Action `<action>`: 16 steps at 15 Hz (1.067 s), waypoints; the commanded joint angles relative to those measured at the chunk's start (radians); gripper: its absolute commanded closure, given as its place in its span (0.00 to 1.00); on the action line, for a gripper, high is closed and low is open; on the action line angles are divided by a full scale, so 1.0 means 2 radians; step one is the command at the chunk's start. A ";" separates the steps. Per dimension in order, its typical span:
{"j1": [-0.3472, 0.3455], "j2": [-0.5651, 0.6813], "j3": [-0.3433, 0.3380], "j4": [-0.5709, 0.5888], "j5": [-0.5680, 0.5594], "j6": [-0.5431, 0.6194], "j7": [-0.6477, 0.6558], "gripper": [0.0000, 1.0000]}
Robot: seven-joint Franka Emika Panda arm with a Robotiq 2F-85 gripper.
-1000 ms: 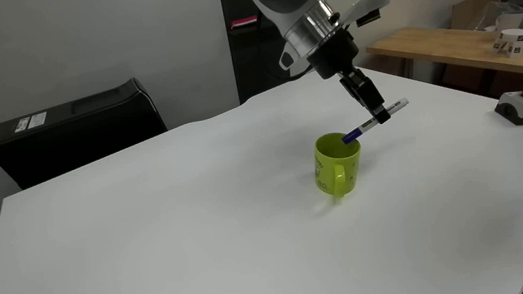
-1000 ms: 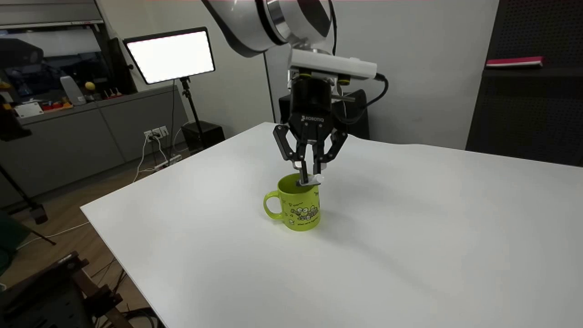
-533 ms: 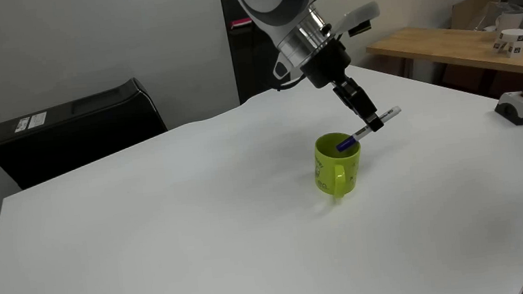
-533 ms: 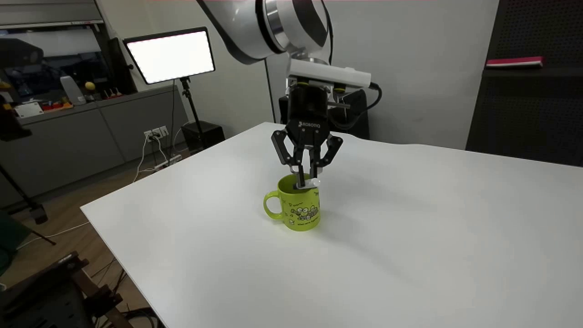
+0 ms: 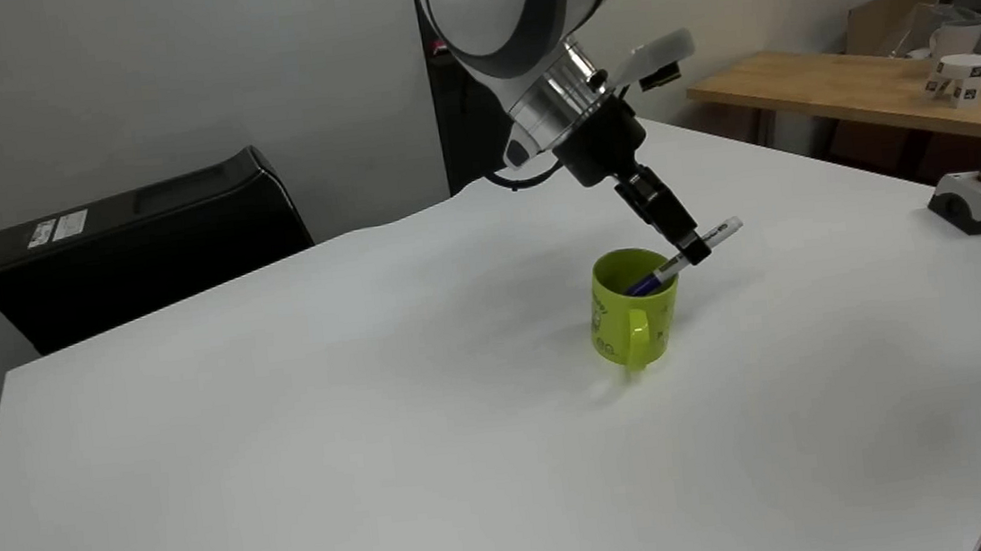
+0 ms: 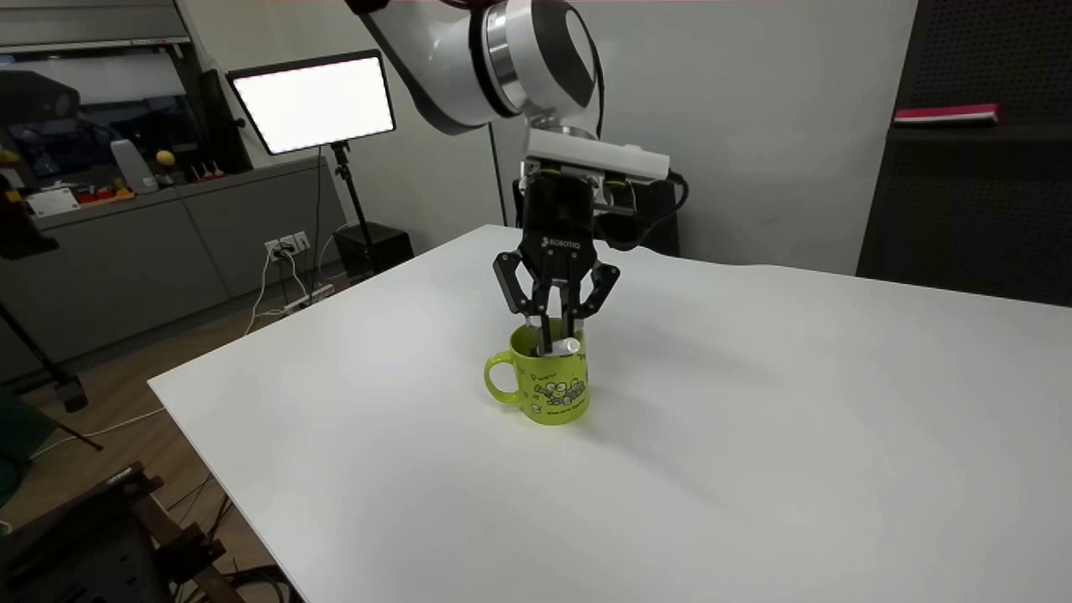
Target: Put the marker inside the mug.
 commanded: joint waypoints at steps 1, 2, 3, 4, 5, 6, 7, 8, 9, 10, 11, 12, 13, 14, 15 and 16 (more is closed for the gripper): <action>0.006 0.023 0.001 0.035 -0.005 -0.024 0.001 0.95; 0.006 0.025 0.001 0.038 -0.005 -0.026 0.001 0.95; 0.007 0.027 0.001 0.041 -0.005 -0.028 0.000 0.95; 0.007 0.028 0.001 0.042 -0.006 -0.028 0.001 0.95; 0.007 0.028 0.000 0.043 -0.006 -0.027 0.002 0.95; 0.007 0.029 0.000 0.044 -0.006 -0.027 0.003 0.54; 0.007 0.030 -0.001 0.045 -0.007 -0.026 0.003 0.54; 0.007 0.031 -0.001 0.046 -0.007 -0.026 0.003 0.47; 0.007 0.032 -0.001 0.047 -0.007 -0.026 0.004 0.41; 0.008 0.034 -0.001 0.047 -0.007 -0.026 0.004 0.35; 0.008 0.035 -0.001 0.048 -0.007 -0.026 0.004 0.27; 0.008 0.035 0.000 0.048 -0.008 -0.026 0.004 0.21; 0.008 0.034 -0.001 0.046 -0.009 -0.025 0.005 0.15; 0.009 0.029 -0.001 0.041 -0.011 -0.016 0.009 0.07; 0.010 0.020 -0.003 0.029 -0.018 0.002 0.017 0.02; 0.009 0.006 -0.004 0.014 -0.026 0.027 0.026 0.00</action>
